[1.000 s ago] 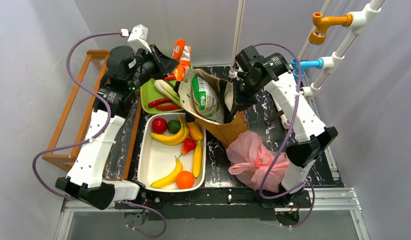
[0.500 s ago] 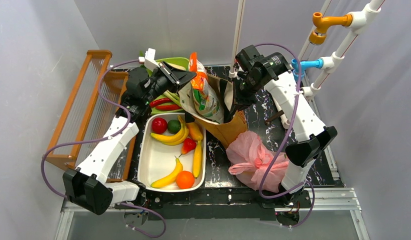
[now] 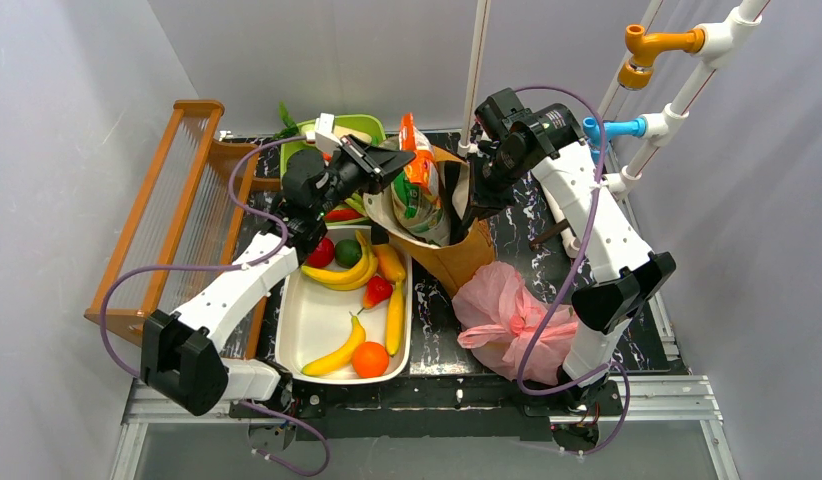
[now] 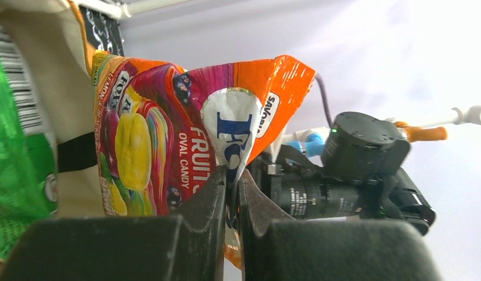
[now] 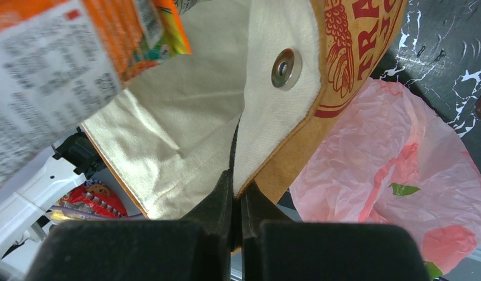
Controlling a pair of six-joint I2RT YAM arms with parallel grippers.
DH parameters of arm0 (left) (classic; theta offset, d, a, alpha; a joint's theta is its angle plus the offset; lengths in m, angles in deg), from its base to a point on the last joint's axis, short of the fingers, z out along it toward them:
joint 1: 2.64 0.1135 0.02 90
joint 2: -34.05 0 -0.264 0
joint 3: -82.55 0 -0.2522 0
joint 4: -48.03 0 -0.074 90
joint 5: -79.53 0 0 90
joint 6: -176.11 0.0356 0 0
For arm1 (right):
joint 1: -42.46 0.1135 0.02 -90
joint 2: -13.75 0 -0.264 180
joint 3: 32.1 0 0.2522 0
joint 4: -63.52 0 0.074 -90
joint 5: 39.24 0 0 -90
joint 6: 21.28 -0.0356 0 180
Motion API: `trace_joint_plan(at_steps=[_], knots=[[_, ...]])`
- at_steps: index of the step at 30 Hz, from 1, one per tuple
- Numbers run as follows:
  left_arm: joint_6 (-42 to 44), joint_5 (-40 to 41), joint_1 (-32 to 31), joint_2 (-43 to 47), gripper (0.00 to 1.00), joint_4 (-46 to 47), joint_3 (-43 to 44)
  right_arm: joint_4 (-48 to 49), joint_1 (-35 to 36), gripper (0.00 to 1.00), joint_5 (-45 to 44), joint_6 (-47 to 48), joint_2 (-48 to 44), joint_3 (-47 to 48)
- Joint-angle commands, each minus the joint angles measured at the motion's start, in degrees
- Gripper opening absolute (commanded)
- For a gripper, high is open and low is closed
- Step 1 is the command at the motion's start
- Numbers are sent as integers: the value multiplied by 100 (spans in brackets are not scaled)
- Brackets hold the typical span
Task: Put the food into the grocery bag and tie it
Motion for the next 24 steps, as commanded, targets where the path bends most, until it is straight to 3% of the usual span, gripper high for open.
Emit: trace_joint_plan(at_steps=[1,14,24], knots=[[-125,145,-152,-115,0,184,155,175,-53,1,17,-42,-164,34],[69,-55,-265,736,0,-1553,281,190,-286,1,231,-123,-165,137],[-217,52,-271,898,0,-1235,-326,228,-370,1,345,-87,-157,114]])
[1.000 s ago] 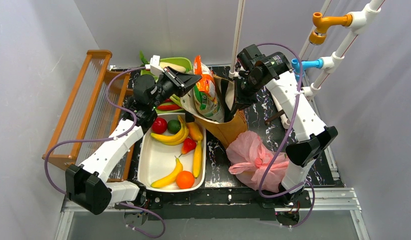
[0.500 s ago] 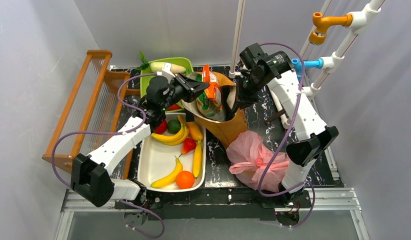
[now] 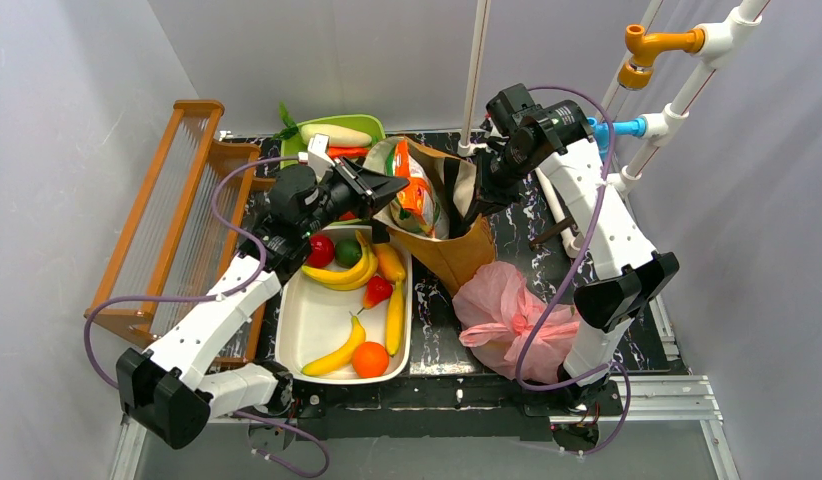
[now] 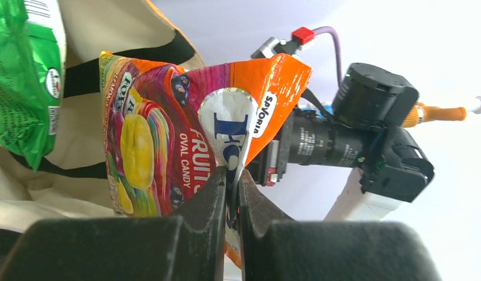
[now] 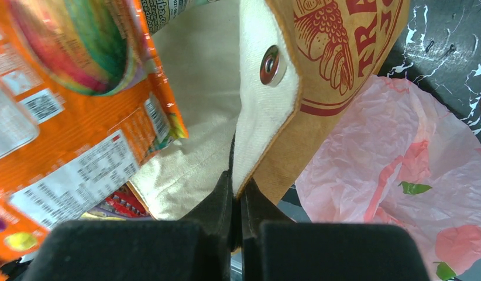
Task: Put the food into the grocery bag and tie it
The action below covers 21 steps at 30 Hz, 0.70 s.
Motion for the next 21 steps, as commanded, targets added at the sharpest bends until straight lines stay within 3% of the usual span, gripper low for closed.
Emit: trace_joint_plan(at_steps=[1,7,14,17,21], knots=[[-79,60,-37,-68,0,395,-195,237,-58,1,64,4,-160,107],[-365,283,-32,-1021,0,2328,-513,300,-57,1,177,69,-184,-6],[-551,99,-28,-2646,0,3397,708,290,-63,1,219,151,-259,-93],[-221,175,10,-3051,0,3175,1356,273,-73,1,246,160,-303,-127],[415,452,42,-3257,0,1764,2048,314,-81,1,238,174,-403,-207]])
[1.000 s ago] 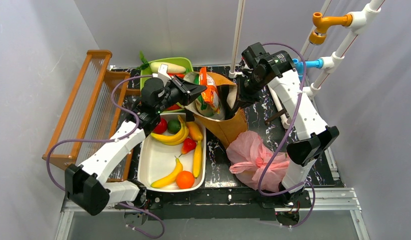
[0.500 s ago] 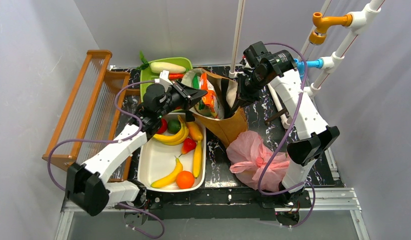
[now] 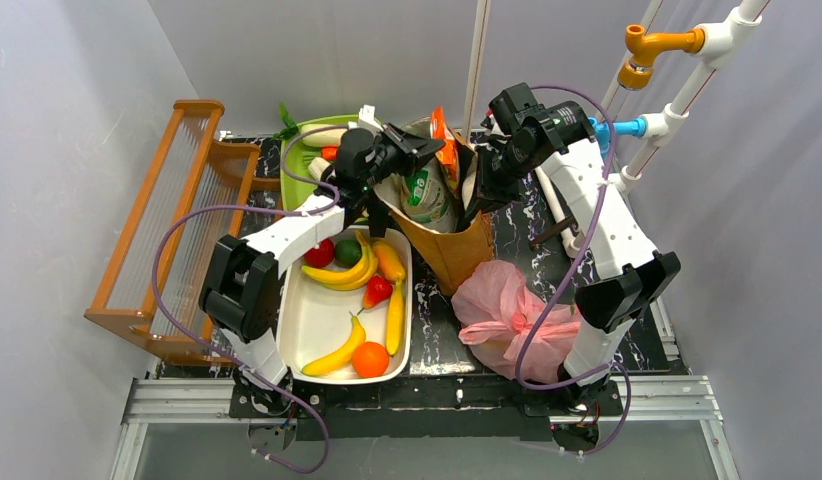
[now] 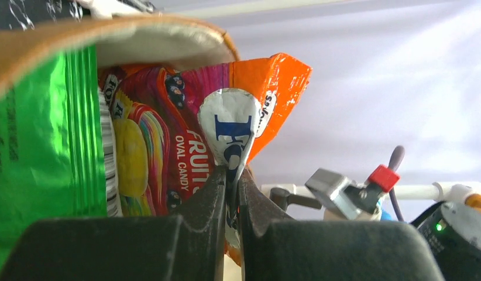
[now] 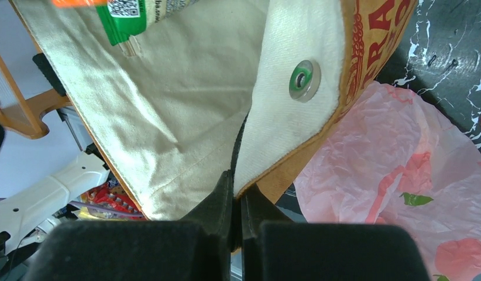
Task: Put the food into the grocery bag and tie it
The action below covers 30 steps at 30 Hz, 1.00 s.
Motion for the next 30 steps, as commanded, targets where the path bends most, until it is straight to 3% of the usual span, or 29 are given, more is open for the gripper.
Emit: trace_joint_plan(at_steps=[1,11,12,14,17,21,26,30], knots=[[723,338,33,115,0,-990,936,68,-14,1,98,117,-387,-87],[1821,-120,7,-443,0,-3662,1703,152,-89,1,213,227,-434,-344],[1958,-118,7,-495,4,-3817,1750,148,-95,1,235,242,-415,-316],[2172,-160,7,-593,22,-4067,1888,97,-94,1,246,268,-375,-243],[2375,-195,7,-665,64,-4322,2184,29,-102,1,238,314,-310,-113],[2554,-195,7,-621,97,-4489,2622,-37,-119,1,246,340,-253,3],[2880,-506,7,-582,98,-4860,3285,-39,-128,1,237,342,-257,-35],[3304,-641,40,-667,98,-5974,4050,-2,-145,1,223,336,-276,-116]])
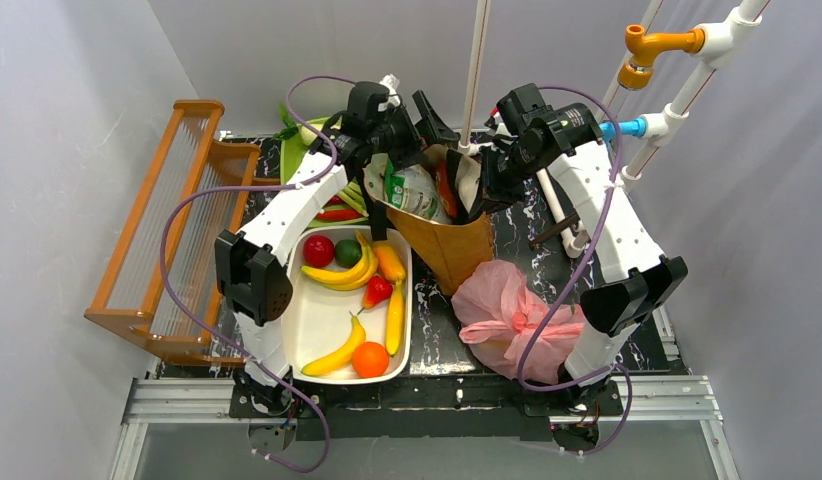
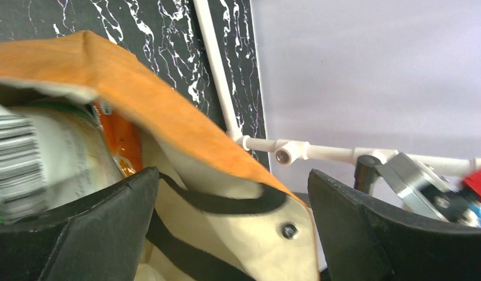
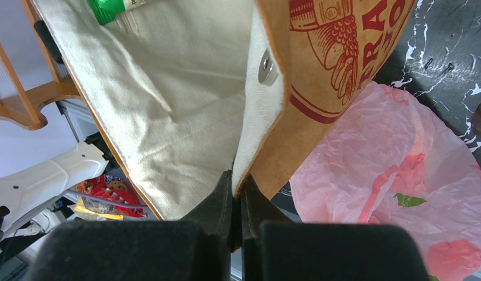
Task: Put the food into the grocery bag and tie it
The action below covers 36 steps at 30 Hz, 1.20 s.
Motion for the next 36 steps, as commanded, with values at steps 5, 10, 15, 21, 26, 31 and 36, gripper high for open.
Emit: trace_joint_plan(at_steps=[5,10,15,21,26,31,36], knots=[[1787,-358,21,406,98,-1810,1077,-63,-28,1,69,83,-74,66],[3238,-538,-138,1171,98,-1770,746,-122,-56,1,19,83,-16,160],[4246,-763,-512,2054,98,-1794,18,-59,-107,1,-4,89,-42,51],[5005,-1331,-1138,2958,97,-1774,-948,149,-149,1,57,69,-132,-137],[6302,-1798,-1808,3477,98,-1781,-1783,111,-178,1,53,126,-65,-82],[7257,-2065,-2469,3590,98,-1760,-2167,137,-199,1,60,75,-65,-99],[7467,-1934,-2999,3268,98,-1461,-2211,191,-208,1,61,48,-93,-212]])
